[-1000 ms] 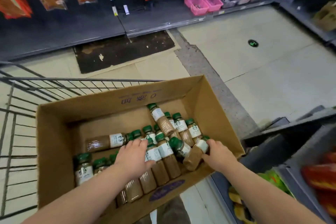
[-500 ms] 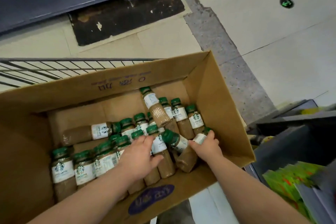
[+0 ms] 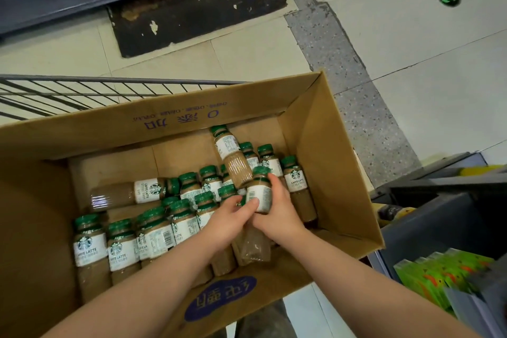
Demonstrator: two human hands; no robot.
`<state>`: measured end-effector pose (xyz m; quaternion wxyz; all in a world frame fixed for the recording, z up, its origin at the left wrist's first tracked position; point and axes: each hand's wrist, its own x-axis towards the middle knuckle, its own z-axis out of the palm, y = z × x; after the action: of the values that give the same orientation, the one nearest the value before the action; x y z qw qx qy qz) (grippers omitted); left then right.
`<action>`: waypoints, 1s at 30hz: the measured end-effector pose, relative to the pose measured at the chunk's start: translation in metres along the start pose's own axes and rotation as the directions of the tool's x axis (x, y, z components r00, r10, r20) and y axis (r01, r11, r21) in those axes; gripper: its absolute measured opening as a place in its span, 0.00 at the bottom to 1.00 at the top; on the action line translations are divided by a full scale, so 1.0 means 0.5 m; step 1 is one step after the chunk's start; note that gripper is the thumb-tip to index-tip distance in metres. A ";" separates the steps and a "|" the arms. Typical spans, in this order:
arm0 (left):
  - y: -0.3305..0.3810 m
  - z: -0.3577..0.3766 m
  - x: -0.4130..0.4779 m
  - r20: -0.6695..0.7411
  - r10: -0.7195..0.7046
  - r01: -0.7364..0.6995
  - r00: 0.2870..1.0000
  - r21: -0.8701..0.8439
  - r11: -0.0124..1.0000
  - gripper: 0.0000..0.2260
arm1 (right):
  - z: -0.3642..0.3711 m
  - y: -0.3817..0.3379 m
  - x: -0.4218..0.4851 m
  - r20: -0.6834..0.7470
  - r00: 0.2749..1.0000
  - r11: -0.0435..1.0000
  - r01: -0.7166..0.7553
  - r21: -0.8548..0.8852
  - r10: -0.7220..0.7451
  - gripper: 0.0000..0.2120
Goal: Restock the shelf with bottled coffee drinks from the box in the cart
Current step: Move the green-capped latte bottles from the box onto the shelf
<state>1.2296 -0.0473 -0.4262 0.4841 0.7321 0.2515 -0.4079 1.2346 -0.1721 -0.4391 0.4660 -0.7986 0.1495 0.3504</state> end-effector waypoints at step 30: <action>-0.083 -0.074 0.000 -0.268 -0.171 0.107 0.948 -0.240 0.965 0.24 | -0.011 0.071 0.079 0.087 0.985 0.929 -0.110 -0.353 0.149 0.32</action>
<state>1.2111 0.0031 -0.4400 0.4912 0.7050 0.4142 -0.3001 1.2451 -0.1918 -0.4875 0.3012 -0.8357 0.1114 0.4456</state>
